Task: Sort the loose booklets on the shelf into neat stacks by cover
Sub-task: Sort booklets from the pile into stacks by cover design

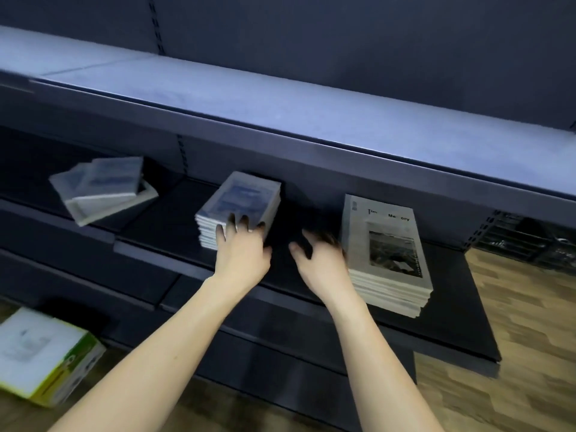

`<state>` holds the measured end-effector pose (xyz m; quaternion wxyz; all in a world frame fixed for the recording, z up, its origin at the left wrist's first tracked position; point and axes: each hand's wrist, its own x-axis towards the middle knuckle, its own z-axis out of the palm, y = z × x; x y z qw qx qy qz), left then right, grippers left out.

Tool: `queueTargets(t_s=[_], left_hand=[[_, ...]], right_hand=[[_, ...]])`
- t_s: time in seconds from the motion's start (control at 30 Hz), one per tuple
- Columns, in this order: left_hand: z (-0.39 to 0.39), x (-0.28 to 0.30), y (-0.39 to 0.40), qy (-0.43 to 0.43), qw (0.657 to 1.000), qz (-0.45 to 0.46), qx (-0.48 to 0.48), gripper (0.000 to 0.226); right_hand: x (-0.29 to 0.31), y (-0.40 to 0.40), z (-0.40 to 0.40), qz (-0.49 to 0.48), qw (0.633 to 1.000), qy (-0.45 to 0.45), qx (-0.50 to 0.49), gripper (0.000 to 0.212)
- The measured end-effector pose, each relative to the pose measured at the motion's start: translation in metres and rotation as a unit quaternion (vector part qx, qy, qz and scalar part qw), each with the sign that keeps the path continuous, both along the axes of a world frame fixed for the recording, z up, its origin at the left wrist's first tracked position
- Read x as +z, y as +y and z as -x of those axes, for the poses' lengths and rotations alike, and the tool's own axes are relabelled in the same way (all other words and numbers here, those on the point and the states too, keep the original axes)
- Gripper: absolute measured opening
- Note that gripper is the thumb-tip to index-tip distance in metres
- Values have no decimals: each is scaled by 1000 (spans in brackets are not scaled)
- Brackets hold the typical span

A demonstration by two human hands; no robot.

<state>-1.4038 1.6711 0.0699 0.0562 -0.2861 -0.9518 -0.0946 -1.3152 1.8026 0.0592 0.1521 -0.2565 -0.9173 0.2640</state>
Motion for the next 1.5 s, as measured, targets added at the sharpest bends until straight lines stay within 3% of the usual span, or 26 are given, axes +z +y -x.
queueTargets(t_s=[0.33,0.77,1.03,1.27,1.5], left_hand=[[70,-3,-129,-7,997,-24,76,58],[152,-1,-277,-20,987,-66,143,52],[206,-17,-318,-57,980,-85,173,56],[271,-29,-320,-84,978,-90,169,53],[339,-42,-315,-75,980,-82,165,50]], right_hand=[[7,-126,90,-56,992,-21,115,51],[7,-267,197,2,981,-41,189,64],[-20,-306,265,39,970,-79,226,66],[-41,-307,347,88,975,-72,192,57],[-60,-284,438,66,991,-66,92,68]])
